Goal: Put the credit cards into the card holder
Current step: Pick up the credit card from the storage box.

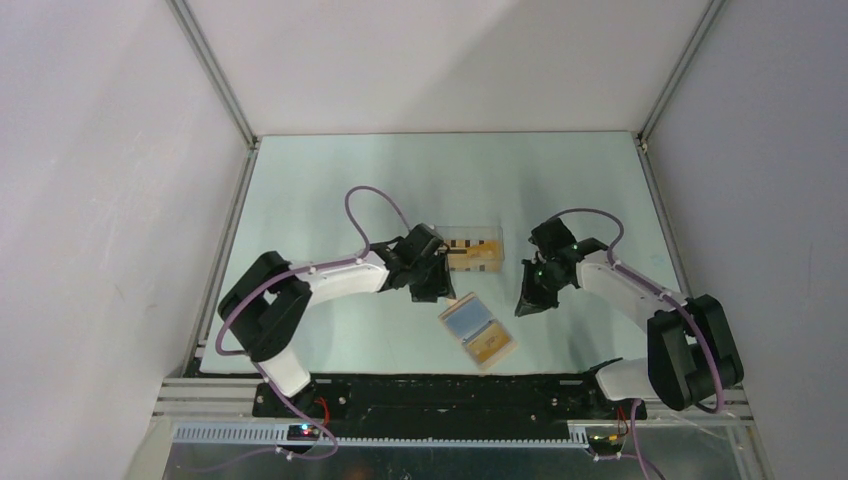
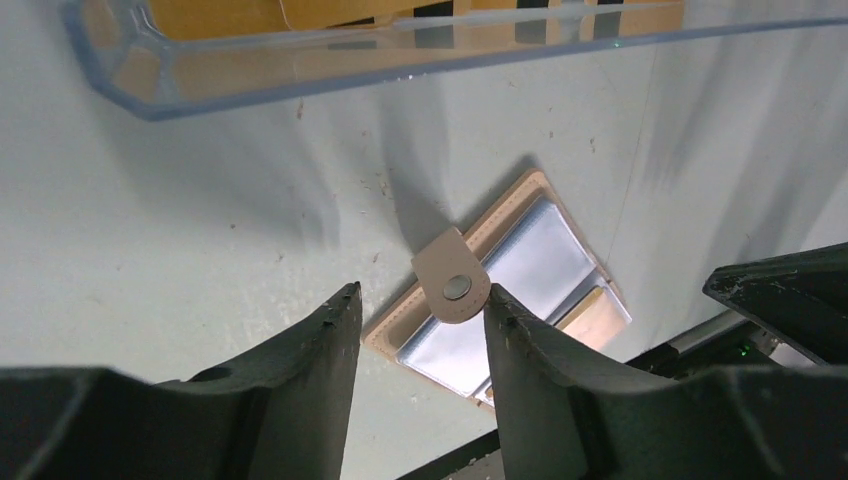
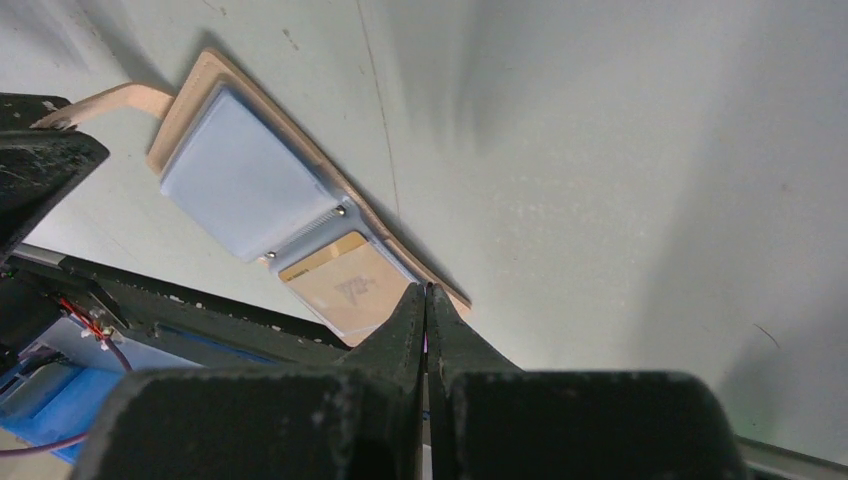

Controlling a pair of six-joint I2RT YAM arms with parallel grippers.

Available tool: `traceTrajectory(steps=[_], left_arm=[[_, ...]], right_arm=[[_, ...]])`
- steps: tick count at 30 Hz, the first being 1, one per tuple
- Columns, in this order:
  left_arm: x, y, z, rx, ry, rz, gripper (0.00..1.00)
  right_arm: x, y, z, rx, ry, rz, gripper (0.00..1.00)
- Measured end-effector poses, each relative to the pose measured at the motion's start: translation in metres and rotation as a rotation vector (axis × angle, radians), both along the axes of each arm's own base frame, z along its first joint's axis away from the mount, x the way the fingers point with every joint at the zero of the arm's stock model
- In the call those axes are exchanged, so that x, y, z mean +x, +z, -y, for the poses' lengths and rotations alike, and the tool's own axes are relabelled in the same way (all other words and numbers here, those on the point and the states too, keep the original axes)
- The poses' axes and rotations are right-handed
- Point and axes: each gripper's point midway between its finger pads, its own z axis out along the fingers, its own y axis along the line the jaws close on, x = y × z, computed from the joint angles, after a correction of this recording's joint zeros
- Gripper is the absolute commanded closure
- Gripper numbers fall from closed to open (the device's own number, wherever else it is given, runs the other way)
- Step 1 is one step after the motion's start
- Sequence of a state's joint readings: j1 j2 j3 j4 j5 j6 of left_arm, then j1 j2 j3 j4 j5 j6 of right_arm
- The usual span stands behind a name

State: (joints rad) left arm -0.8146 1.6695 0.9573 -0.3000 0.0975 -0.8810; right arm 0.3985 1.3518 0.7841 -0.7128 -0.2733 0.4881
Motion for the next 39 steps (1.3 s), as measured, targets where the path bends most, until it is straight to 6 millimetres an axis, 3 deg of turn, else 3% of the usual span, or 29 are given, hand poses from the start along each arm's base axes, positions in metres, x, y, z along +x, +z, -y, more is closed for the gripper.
traceTrajectory(steps=[5,9,15,19,23,28,34,36,37,39], left_arm=[[0.003,-0.001,-0.005,0.025,-0.001,0.017,0.43],[0.007,0.002,-0.002,0.032,-0.014,0.023,0.49],[0.014,-0.001,0.006,0.037,-0.038,0.028,0.75],[0.013,-0.003,0.006,0.042,-0.041,0.023,0.98],[0.011,-0.002,0.003,0.039,-0.029,0.019,1.0],[-0.001,0.0,-0.012,0.032,0.033,0.005,1.0],[-0.019,0.0,-0.035,0.028,0.136,-0.015,0.98],[-0.023,0.003,-0.041,0.025,0.159,-0.012,0.76],[-0.024,0.005,-0.041,0.021,0.164,-0.008,0.6],[-0.023,0.013,-0.04,0.003,0.166,0.009,0.46]], right_arm=[[0.0,0.0,0.004,-0.001,-0.004,-0.002,1.0],[0.0,0.0,0.004,0.005,0.0,-0.003,1.0],[0.0,0.002,0.0,0.025,0.006,-0.004,1.0],[0.0,0.003,0.0,0.032,0.005,-0.006,1.0],[0.001,0.005,-0.001,0.042,0.003,-0.006,1.0],[0.012,0.02,-0.008,0.071,0.009,0.03,0.99],[0.03,0.046,-0.021,0.135,0.026,0.096,0.66],[0.038,0.056,-0.027,0.161,0.032,0.124,0.55],[0.041,0.062,-0.029,0.173,0.035,0.139,0.49],[0.049,0.072,-0.035,0.194,0.043,0.166,0.43]])
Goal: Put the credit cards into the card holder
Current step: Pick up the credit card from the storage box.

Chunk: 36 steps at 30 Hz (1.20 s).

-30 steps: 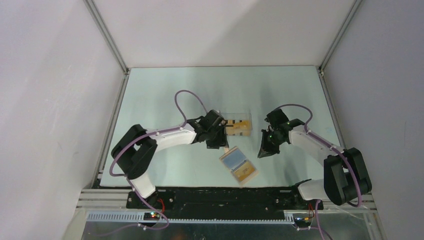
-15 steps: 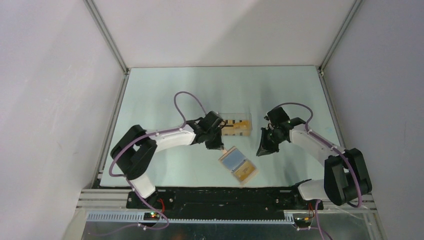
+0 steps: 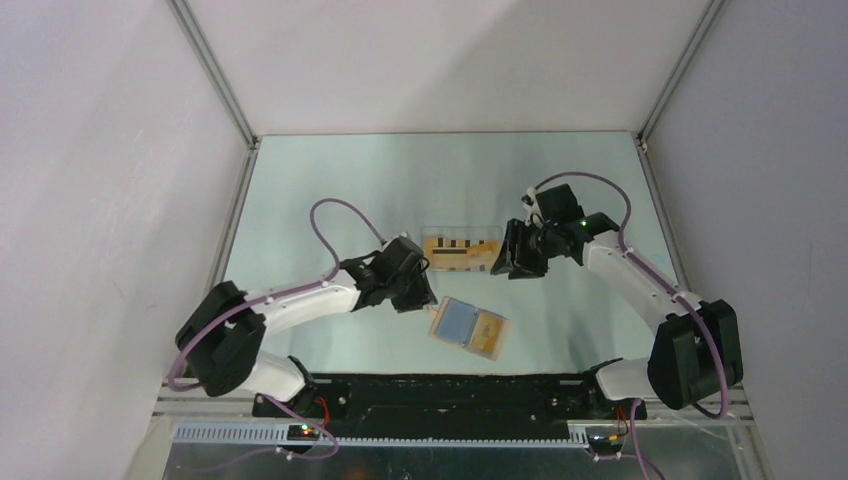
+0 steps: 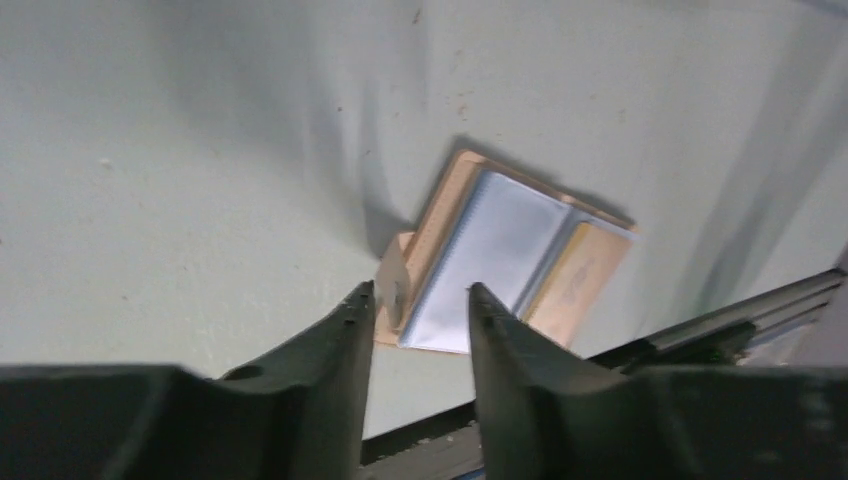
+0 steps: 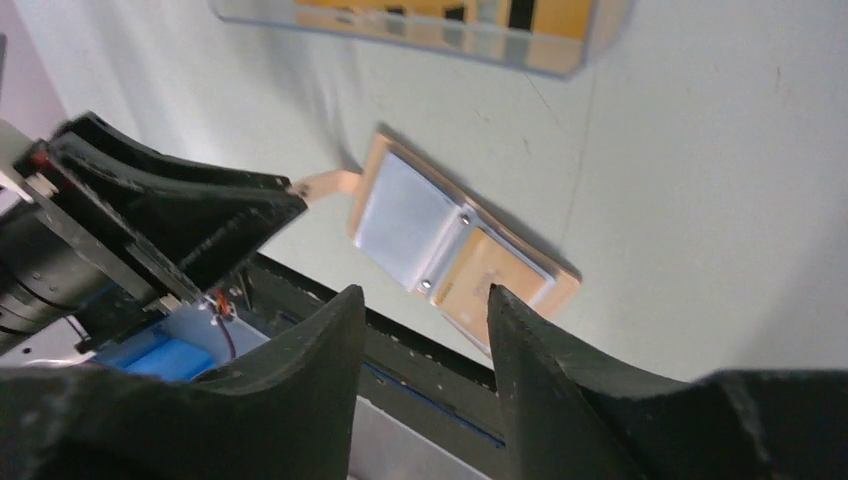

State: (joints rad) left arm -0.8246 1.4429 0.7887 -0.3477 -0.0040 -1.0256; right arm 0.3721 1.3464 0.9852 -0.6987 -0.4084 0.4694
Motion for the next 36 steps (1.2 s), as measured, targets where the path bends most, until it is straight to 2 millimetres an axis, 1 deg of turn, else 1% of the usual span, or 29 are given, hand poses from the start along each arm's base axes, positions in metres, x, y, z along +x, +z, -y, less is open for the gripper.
traceTrajectory(steps=[1,3,4,5,6,7,10,11,12,13,14,15,17,19,20,22,24,27,31,33,36], left_arm=[[0.001,0.006,0.001,-0.013,0.004,0.015,0.4],[0.005,0.017,0.001,-0.029,-0.002,0.053,0.36],[0.007,0.024,0.0,-0.038,0.001,0.07,0.35],[0.012,0.034,0.0,-0.053,-0.002,0.097,0.35],[0.016,0.042,0.0,-0.064,-0.004,0.117,0.35],[0.022,0.052,0.001,-0.077,-0.008,0.143,0.35],[0.052,0.086,0.0,-0.114,0.0,0.228,0.35],[0.062,0.095,-0.001,-0.122,0.005,0.253,0.36],[0.074,0.106,-0.003,-0.132,0.009,0.277,0.36],[0.086,0.114,-0.006,-0.139,0.016,0.298,0.37],[0.098,0.12,-0.008,-0.141,0.023,0.314,0.38],[0.108,0.124,-0.01,-0.141,0.026,0.326,0.39],[0.127,0.125,-0.011,-0.132,0.026,0.332,0.42],[0.145,0.122,-0.008,-0.121,0.014,0.328,0.45],[0.152,0.116,-0.004,-0.112,0.0,0.317,0.47],[0.161,0.106,0.004,-0.103,-0.027,0.293,0.48],[0.166,0.096,0.01,-0.096,-0.049,0.269,0.49],[0.169,0.075,0.014,-0.072,-0.068,0.224,0.49],[0.163,0.05,0.013,-0.025,-0.091,0.152,0.49],[0.16,0.042,0.012,0.001,-0.102,0.126,0.49],[0.157,0.035,0.014,0.031,-0.123,0.106,0.49]], right_arm=[[0.005,0.006,-0.003,0.01,0.003,0.017,0.42],[0.015,0.017,-0.009,0.022,0.011,0.041,0.39],[0.023,0.023,-0.013,0.029,0.014,0.056,0.39],[0.032,0.029,-0.017,0.036,0.018,0.071,0.41],[0.041,0.034,-0.021,0.041,0.021,0.085,0.44],[0.05,0.038,-0.025,0.045,0.026,0.096,0.5],[0.072,0.039,-0.035,0.048,0.038,0.099,0.58],[0.079,0.037,-0.038,0.046,0.041,0.091,0.64],[0.085,0.035,-0.041,0.043,0.044,0.085,0.68],[0.092,0.031,-0.044,0.037,0.049,0.075,0.77],[0.099,0.026,-0.046,0.031,0.053,0.063,0.81],[0.105,0.02,-0.048,0.02,0.055,0.045,0.87],[0.113,0.008,-0.051,0.002,0.065,0.02,0.93],[0.119,-0.004,-0.053,-0.019,0.074,-0.01,0.97],[0.121,-0.01,-0.054,-0.032,0.077,-0.025,0.97],[0.123,-0.022,-0.053,-0.062,0.089,-0.048,1.0],[0.123,-0.032,-0.053,-0.086,0.102,-0.064,1.0],[0.117,-0.043,-0.053,-0.12,0.124,-0.087,1.0],[0.113,-0.057,-0.053,-0.174,0.158,-0.103,1.0],[0.111,-0.064,-0.053,-0.203,0.172,-0.104,1.0],[0.109,-0.073,-0.052,-0.242,0.192,-0.103,1.0]])
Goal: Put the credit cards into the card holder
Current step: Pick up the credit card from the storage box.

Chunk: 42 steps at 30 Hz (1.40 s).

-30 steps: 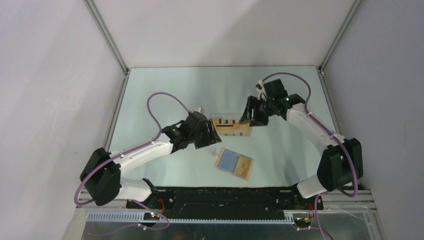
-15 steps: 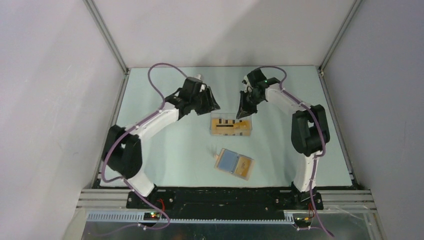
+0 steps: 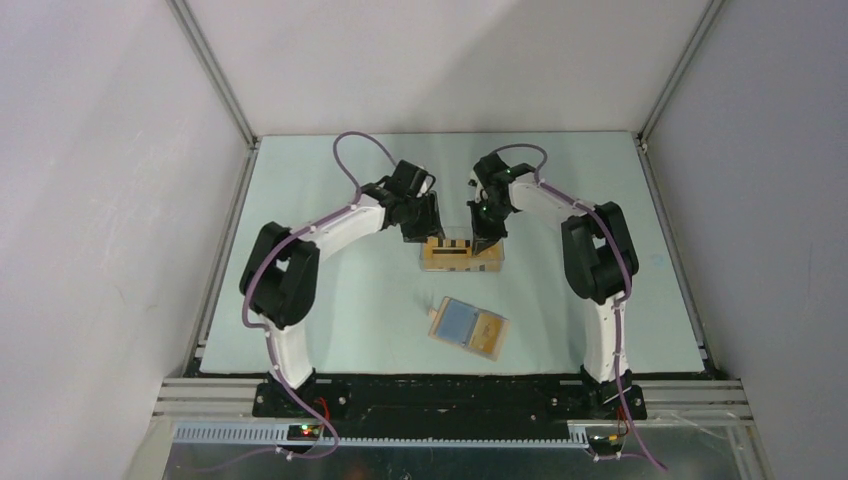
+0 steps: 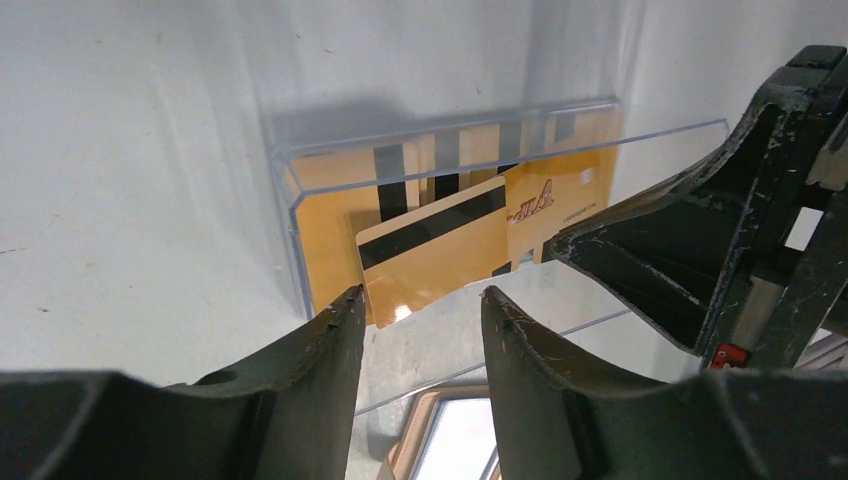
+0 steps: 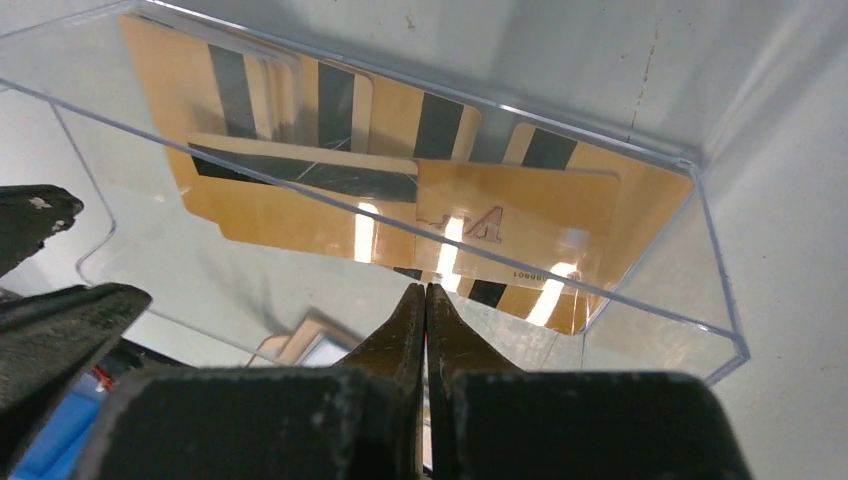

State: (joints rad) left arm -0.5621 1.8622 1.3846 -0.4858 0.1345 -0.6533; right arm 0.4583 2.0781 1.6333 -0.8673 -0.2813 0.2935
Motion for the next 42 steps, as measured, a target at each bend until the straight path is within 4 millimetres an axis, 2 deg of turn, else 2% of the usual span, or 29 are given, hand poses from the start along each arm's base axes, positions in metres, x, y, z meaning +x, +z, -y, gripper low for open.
traceTrajectory(steps=[7,15,21,30,42], left_arm=[[-0.009,-0.016,0.009,0.061,-0.03,-0.047,0.49],[-0.017,-0.044,-0.001,0.139,-0.011,-0.129,0.48],[-0.014,-0.05,0.001,0.149,-0.011,-0.144,0.51],[-0.015,-0.05,0.009,0.119,-0.029,-0.168,0.64],[-0.019,-0.048,0.013,0.084,-0.048,-0.193,0.67]], right_arm=[[-0.002,-0.009,-0.001,-0.071,0.038,0.033,1.0],[0.003,-0.021,-0.003,-0.11,0.053,0.06,1.0],[0.007,-0.026,-0.004,-0.112,0.05,0.077,1.0],[0.008,-0.028,-0.01,-0.089,0.052,0.078,1.0],[0.006,-0.029,-0.015,-0.055,0.051,0.065,1.0]])
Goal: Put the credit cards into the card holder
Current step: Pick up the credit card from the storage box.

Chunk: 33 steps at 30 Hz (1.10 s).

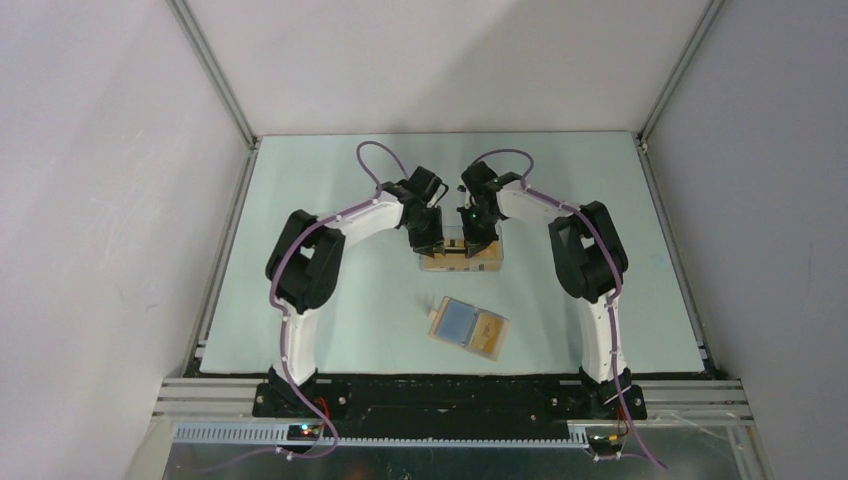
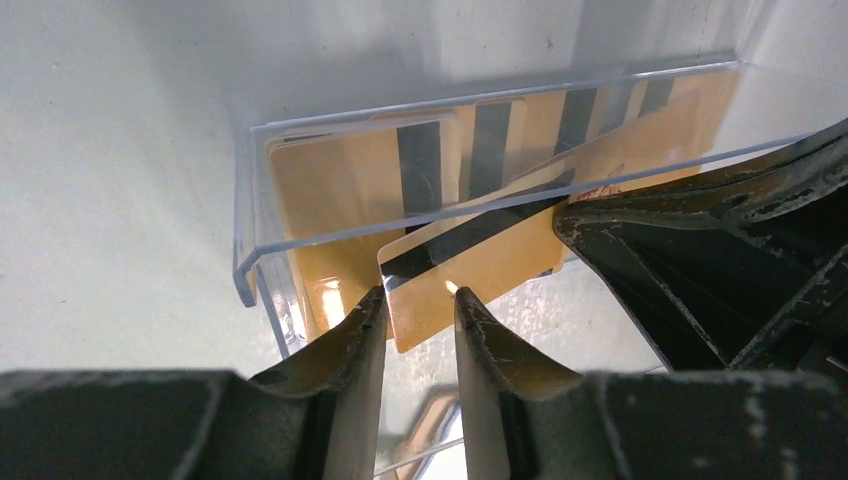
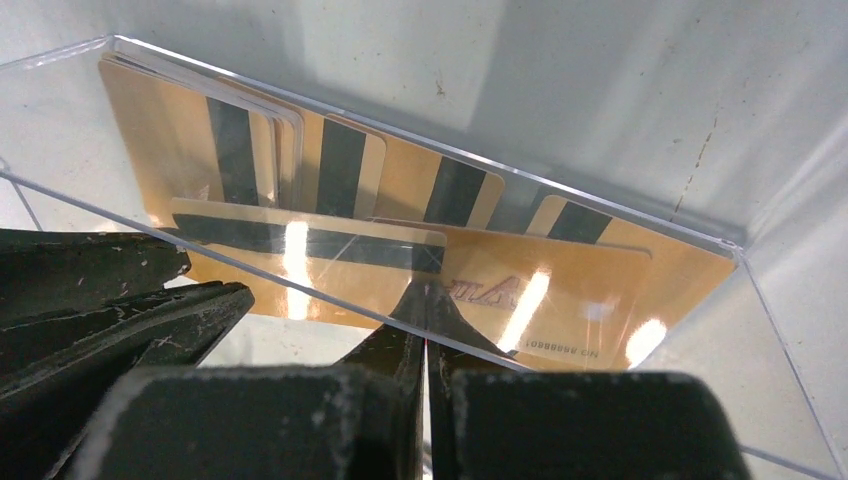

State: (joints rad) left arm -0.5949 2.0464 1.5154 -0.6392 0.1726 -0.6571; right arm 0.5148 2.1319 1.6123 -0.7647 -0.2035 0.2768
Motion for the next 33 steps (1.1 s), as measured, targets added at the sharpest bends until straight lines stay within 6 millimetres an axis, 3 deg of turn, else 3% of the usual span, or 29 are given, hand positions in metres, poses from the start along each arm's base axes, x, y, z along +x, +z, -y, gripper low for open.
traceTrajectory(steps=[4,11,14,21,25,29,33], left_arm=[[0.001,0.006,0.001,-0.01,0.001,0.011,0.69],[0.003,0.051,0.014,-0.12,-0.016,0.087,0.69],[0.004,0.059,0.022,-0.167,-0.027,0.099,0.7],[0.0,0.053,0.026,-0.18,-0.035,0.084,0.79],[-0.004,0.042,0.022,-0.159,-0.026,0.065,0.99],[-0.006,0.034,0.017,-0.135,-0.012,0.056,1.0],[-0.002,0.039,0.013,-0.118,0.0,0.088,1.0]], right_arm=[[-0.001,0.0,0.0,0.011,-0.001,-0.007,1.0],[-0.005,0.0,0.0,0.064,-0.023,-0.031,1.0],[-0.007,0.0,-0.002,0.087,-0.03,-0.044,1.0],[-0.005,0.002,-0.004,0.122,-0.042,-0.05,1.0],[-0.004,0.002,-0.004,0.13,-0.043,-0.048,1.0],[-0.004,0.003,-0.002,0.129,-0.048,-0.046,0.99],[-0.004,0.016,0.003,0.127,-0.053,-0.02,0.73]])
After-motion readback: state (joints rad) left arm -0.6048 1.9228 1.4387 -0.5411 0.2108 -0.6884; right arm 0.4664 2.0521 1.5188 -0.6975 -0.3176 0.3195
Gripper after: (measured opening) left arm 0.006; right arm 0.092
